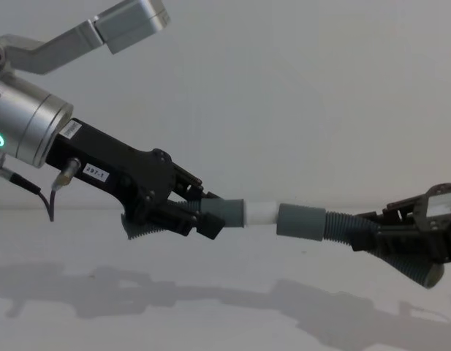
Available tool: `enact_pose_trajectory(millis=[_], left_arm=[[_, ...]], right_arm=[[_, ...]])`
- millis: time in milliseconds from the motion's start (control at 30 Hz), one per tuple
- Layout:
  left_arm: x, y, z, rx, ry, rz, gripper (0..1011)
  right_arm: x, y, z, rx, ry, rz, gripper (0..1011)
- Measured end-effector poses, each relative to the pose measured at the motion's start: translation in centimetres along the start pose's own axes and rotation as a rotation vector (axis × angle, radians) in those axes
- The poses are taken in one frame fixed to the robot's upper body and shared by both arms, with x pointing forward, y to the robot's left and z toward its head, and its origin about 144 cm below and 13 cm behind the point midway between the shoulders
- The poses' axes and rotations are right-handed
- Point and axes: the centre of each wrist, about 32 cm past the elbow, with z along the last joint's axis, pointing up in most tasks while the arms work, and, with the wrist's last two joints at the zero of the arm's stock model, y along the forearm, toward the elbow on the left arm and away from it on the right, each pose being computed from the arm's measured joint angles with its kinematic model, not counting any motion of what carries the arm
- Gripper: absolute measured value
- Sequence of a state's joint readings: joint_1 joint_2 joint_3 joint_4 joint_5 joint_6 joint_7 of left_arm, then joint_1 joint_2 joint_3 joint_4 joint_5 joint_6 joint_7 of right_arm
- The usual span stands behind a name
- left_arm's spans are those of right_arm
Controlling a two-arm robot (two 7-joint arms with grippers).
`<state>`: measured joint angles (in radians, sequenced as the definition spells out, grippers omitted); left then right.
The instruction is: Use both hands to pick up one end of the pipe from the table, align the ends, and insert them.
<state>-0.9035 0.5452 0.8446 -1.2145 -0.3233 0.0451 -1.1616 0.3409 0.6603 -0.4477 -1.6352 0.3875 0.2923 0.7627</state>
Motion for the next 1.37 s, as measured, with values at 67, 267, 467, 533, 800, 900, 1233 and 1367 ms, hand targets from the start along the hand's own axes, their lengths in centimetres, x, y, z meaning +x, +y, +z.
enact_pose_trajectory(millis=[67, 267, 467, 533, 800, 900, 1233, 1367], left_arm=[[0.0, 0.0, 0.1, -0.001, 0.001, -0.001, 365], [-0.1, -0.1, 0.3, 0.001, 0.002, -0.006, 365], [-0.1, -0.2, 0.5, 0.006, 0.002, -0.011, 365], [-0.1, -0.3, 0.5, 0.006, 0.002, -0.014, 365], [-0.3, -0.5, 1.0, -0.001, -0.002, -0.022, 365], [-0.4, -0.5, 1.1, -0.005, -0.002, -0.023, 365], [-0.7, -0.5, 1.4, -0.015, 0.000, -0.020, 365], [-0.8, -0.5, 1.5, -0.016, 0.001, -0.020, 365]], right_arm=[[0.0, 0.0, 0.1, 0.003, -0.001, 0.001, 264], [-0.2, -0.2, 0.3, 0.014, -0.005, 0.008, 264], [-0.4, -0.4, 0.6, 0.027, -0.009, 0.015, 264], [-0.5, -0.5, 0.7, 0.034, -0.010, 0.018, 264], [-0.8, -0.7, 0.8, 0.046, -0.009, 0.027, 264], [-0.8, -0.8, 0.8, 0.048, -0.009, 0.030, 264], [-1.0, -0.9, 0.7, 0.053, -0.008, 0.039, 264], [-1.0, -1.0, 0.7, 0.053, -0.008, 0.042, 264]])
